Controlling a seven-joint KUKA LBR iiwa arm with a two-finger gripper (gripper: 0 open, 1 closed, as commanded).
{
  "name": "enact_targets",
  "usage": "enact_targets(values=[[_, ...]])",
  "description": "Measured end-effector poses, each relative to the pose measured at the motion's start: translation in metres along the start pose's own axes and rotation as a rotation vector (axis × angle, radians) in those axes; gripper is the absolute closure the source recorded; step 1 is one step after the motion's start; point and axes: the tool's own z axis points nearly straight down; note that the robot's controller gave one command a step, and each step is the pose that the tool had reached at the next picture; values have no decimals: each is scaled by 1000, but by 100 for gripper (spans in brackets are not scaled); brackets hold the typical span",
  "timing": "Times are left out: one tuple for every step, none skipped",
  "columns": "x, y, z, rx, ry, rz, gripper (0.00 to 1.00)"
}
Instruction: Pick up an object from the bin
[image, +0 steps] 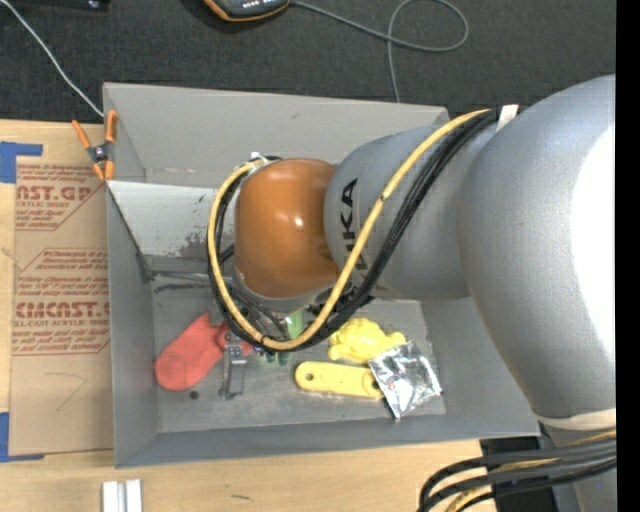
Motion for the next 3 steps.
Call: enact_targets(values=[[-2,-1,-4,-1,-7,2,0],[-4,0,82,1,4,-37,0],[-3,9,70,-3,-8,-56,0]])
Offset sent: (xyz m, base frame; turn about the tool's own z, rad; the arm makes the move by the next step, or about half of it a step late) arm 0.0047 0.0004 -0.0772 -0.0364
